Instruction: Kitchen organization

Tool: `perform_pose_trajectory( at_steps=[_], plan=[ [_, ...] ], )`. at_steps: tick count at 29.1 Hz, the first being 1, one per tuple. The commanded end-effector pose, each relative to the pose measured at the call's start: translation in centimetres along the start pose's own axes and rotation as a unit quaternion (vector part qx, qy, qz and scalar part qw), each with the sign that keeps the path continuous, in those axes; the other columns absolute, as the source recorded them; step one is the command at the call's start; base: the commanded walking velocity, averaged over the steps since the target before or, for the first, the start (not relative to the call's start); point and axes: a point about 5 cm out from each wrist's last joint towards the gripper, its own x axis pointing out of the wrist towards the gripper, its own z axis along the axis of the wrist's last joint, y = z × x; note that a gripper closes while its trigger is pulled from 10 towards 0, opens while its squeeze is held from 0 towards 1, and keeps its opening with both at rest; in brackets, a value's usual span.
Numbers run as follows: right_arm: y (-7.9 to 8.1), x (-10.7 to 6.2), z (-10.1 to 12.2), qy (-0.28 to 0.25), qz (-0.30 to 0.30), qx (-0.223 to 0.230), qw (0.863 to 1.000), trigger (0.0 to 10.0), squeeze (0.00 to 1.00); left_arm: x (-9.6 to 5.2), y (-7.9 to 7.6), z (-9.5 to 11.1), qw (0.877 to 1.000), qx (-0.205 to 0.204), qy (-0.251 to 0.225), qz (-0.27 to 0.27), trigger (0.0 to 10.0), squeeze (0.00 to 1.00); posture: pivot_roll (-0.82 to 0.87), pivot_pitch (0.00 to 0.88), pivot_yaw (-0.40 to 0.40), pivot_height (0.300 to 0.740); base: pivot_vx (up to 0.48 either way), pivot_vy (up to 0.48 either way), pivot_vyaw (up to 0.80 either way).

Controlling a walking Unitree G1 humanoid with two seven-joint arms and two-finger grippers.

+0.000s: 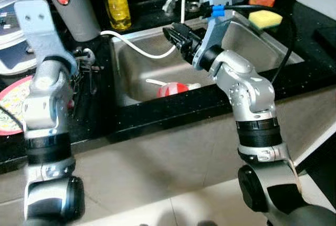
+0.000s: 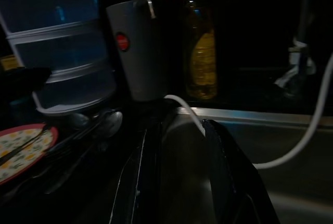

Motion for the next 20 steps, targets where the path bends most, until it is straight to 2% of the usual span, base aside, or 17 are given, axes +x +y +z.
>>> perform_pose_trajectory(
  at_steps=[1,4,8,11,13,15,16,18,19,20],
  plan=[
    [0.4,0.3,0.7,-0.017,0.004,-0.005,1.0,10.0,0.0,0.7,-1.3,-1.7,0.999,0.017,0.035,-0.022,10.0,0.0,-0.09,0.0,0.116,0.74,0.0,0.0,0.0],
    [0.3,0.2,0.8,-0.021,0.0,-0.005,1.0,10.0,0.0,1.3,-2.4,-2.7,0.997,0.055,0.049,-0.029,10.0,0.0,-0.11,0.0,0.122,0.74,0.0,0.0,0.0],
    [0.0,0.0,0.9,-0.023,-0.009,-0.005,1.0,10.0,0.0,1.5,-4.3,-3.8,0.994,0.067,0.07,-0.057,10.0,0.0,-0.11,0.0,0.129,0.74,0.0,0.0,0.0],
    [0.0,-0.2,0.8,-0.022,-0.012,-0.005,1.0,10.0,0.0,1.3,-4.9,-3.8,0.992,0.083,0.059,-0.069,10.0,0.0,-0.12,0.0,0.134,0.74,0.0,0.0,0.0],
    [0.0,-0.2,0.8,-0.021,-0.013,-0.005,1.0,10.0,0.0,1.3,-4.7,-3.6,0.993,0.087,0.049,-0.058,10.0,0.0,-0.12,0.0,0.136,0.74,0.0,0.0,0.0],
    [0.0,-0.3,0.8,-0.021,-0.014,-0.004,1.0,10.0,0.0,1.3,-4.5,-3.5,0.994,0.088,0.042,-0.048,10.0,0.0,-0.12,0.0,0.136,0.74,0.0,0.0,0.0],
    [-0.1,-0.3,0.8,-0.02,-0.016,-0.004,1.0,10.0,0.0,1.3,-3.6,-3.5,0.995,0.084,0.042,-0.02,10.0,0.0,-0.11,0.0,0.137,0.74,0.0,0.0,0.0],
    [-0.1,-0.3,0.8,-0.02,-0.016,-0.004,1.0,10.0,0.0,1.3,-3.6,-3.5,0.995,0.084,0.042,-0.02,10.0,0.0,-0.11,0.0,0.137,0.74,0.0,0.0,0.0],
    [0.0,-0.4,0.7,-0.019,-0.017,-0.002,1.0,10.0,0.0,1.0,-0.6,-3.7,0.995,0.077,0.049,0.049,10.0,0.0,-0.1,0.007,0.131,0.74,0.0,0.0,0.0],
    [0.0,-0.4,0.6,-0.019,-0.017,-0.001,1.0,10.0,0.0,0.9,0.4,-3.8,0.993,0.077,0.051,0.07,10.0,0.0,-0.1,0.007,0.131,0.74,0.0,0.0,0.0]
  ],
)
